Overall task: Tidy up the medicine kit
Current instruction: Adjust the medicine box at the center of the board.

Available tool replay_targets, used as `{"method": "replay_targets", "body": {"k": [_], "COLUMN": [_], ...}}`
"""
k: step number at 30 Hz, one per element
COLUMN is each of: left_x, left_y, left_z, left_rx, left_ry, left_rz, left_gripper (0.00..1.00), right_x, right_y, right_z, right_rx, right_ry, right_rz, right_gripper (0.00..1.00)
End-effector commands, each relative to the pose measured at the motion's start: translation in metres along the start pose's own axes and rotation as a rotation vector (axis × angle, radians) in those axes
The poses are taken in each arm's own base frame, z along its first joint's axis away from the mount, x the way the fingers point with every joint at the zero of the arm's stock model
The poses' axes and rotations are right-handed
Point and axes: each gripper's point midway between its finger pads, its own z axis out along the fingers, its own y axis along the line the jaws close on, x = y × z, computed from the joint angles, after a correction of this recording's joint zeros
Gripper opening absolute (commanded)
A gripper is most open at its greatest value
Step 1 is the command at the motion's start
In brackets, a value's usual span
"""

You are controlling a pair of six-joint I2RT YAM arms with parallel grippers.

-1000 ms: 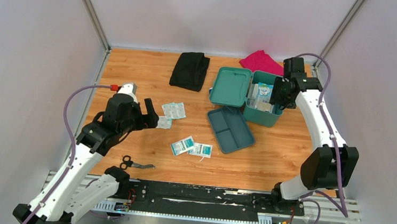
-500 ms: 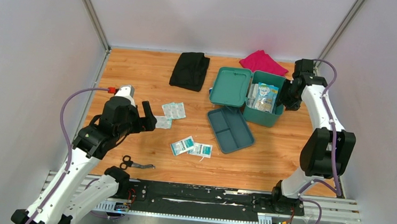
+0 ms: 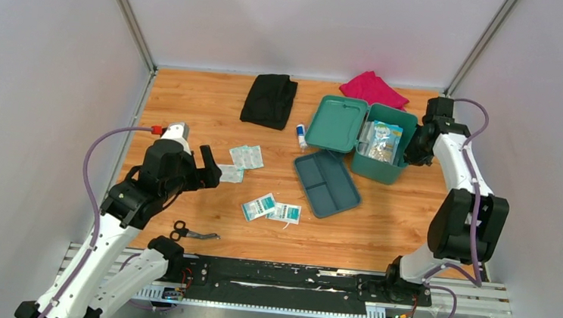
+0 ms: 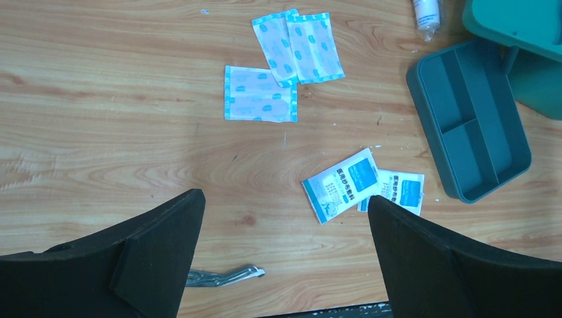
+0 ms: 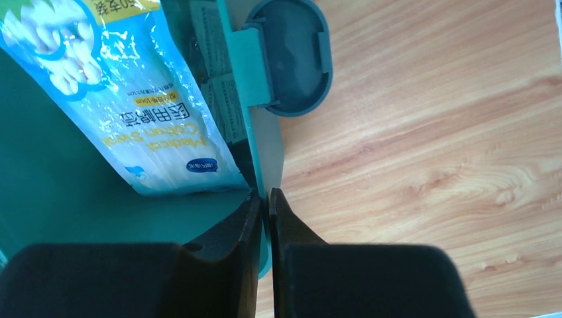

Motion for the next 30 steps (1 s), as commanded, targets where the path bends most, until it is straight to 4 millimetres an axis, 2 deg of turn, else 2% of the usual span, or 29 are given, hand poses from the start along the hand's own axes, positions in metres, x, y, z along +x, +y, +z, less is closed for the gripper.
{"method": "replay_targets", "body": {"k": [1,6,21,26,30], "left_x": [0.008,0.009,0.012,0.011,0.012], "left_y": [0.005,0.004,0.004,0.003,0.002], "left_z": [0.001,0.003,0.003,0.003,0.004], "left_rx": [-0.011,-0.013,-0.005,-0.004,0.000], "left_ry": [0.023,0.033,0.042,0.039,0.045], "left_rz": [0.007,0.008,0.009,0.007,0.004], "left_gripper": [1.00,1.00,1.00,1.00,1.00], "right_x": [0.001,0.016,0.032,0.042,0.050], "right_y": [-0.028,-0.043,-0.071,-0.077,-0.074], "right_z": [-0.009,-0.014,-0.045,-0.043,-0.037], "right_rx": [0.071,0.094,0.131,0.132,0.104], "right_ry": [-0.039,-0.037,-0.090,-0.070,-0.031], "right_rz": [0.061,0.092,0.121,0.127,0.126], "right_gripper": [0.09,0.04,0.04,0.04,0.05]}}
